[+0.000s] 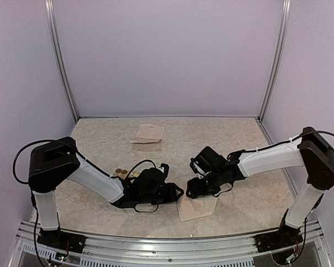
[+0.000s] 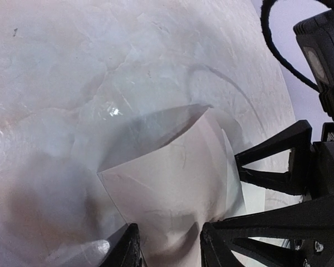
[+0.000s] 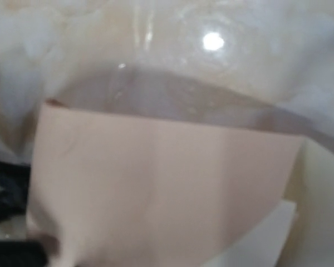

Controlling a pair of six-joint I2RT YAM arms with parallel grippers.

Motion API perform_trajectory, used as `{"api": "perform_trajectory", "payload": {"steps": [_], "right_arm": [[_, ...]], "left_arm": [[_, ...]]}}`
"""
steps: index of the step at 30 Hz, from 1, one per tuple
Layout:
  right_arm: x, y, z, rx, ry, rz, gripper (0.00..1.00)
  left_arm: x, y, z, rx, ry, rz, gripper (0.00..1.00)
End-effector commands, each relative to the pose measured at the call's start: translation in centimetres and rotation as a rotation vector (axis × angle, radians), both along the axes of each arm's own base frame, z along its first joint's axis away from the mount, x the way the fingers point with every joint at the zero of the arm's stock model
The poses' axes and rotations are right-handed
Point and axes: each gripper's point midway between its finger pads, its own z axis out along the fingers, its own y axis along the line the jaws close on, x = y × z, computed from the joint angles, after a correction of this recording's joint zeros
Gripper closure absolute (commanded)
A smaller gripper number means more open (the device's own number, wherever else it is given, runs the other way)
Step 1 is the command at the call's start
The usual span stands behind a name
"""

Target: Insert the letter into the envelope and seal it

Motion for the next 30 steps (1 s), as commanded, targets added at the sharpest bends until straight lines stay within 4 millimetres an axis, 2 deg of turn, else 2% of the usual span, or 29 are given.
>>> {"api": "perform_trajectory", "payload": {"steps": [1, 5, 8, 14, 16, 19, 30], "right_arm": [[-0.5, -0.9, 0.8, -0.038, 0.000, -0.042, 0.31], [-0.3, -1.7, 1.9, -0.044, -0.031, -0.066, 0.28], [-0.5, -2.0, 1.9, -0.045, -0.025, -0.070, 0.29], [-0.9, -2.6, 0.1, -0.082, 0.009, -0.090, 0.35], [-1.1, -2.8, -0.5, -0.095, 0.019, -0.092, 0.38], [-1.1, -2.9, -0.7, -0.100, 0.024, -0.095, 0.41], [-1.3, -2.4, -1.6, -0.092, 0.042, -0.075, 0.52]], "left_arm": [[0.1, 2.7, -1.2, 0.166, -0.024, 0.066, 0.63], [0.0, 2.7, 0.1, 0.201, -0.067, 0.078, 0.59], [-0.1, 2.3, 0.7, 0.197, -0.078, 0.073, 0.59], [-0.2, 1.7, -0.3, 0.189, -0.052, 0.053, 0.61], [-0.3, 1.6, -0.5, 0.181, -0.046, 0.045, 0.64], [-0.4, 1.4, -0.8, 0.173, -0.042, 0.037, 0.70], [-0.3, 1.5, -2.0, 0.189, -0.027, 0.032, 0.77]]}}
